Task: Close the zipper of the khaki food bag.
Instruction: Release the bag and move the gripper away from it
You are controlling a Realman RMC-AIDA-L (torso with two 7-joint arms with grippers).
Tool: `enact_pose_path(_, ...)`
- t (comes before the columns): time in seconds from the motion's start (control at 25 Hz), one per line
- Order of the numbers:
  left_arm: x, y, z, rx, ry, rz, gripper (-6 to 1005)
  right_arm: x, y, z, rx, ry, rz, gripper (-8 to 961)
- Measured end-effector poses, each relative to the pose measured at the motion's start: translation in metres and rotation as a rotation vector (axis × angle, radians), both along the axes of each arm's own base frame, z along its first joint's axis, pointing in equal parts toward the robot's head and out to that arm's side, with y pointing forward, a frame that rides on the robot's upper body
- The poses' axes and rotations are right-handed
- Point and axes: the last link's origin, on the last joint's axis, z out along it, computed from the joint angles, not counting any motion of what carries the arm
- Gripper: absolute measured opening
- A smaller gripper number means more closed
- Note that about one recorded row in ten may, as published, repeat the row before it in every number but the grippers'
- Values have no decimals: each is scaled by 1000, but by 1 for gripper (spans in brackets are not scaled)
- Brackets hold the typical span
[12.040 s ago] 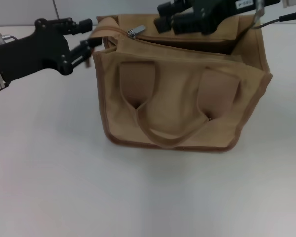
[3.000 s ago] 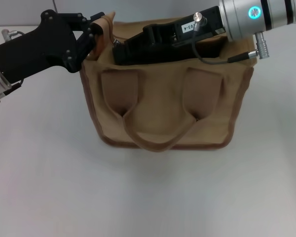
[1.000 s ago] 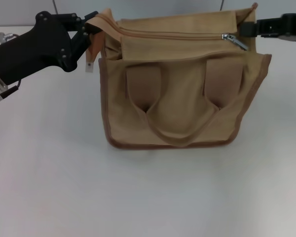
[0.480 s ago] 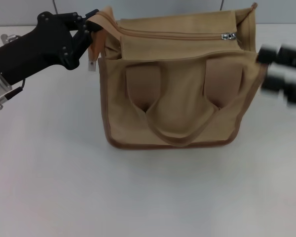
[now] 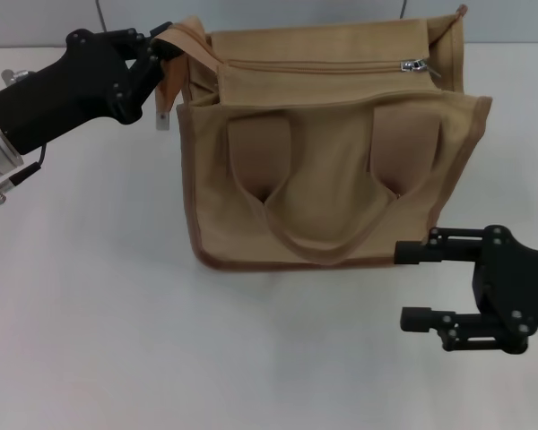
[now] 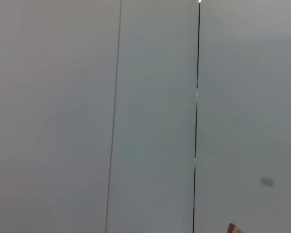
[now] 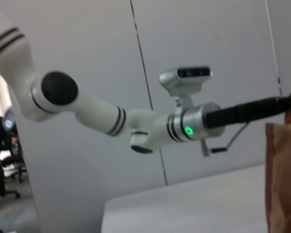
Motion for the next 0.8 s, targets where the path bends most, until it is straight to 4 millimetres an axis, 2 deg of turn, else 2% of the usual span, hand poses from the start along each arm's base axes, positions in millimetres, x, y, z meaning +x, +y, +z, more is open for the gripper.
enact_pose_path(0.4, -14, -5, 1, -32, -19, 86, 125, 3, 4, -11, 19, -19, -34, 680)
enact_pose_path(0.6, -30, -13, 19, -64, 3, 127, 158, 2, 7, -20, 23, -12, -44, 680)
enact_pose_path(0.68, -36, -22, 31, -105, 17, 118, 380, 1, 7, -23, 23, -4, -40, 680)
enact_pose_path(0.72, -36, -22, 31, -105, 17, 118, 413, 0, 7, -25, 24, -1, -38, 680)
enact_pose_path(0.76, -41, -39, 43, -165, 22, 76, 447, -1, 7, -28, 25, 5, -33, 680)
enact_pose_path(0.8, -41, -39, 43, -165, 22, 76, 480, -1, 7, -28, 25, 5, -33, 680)
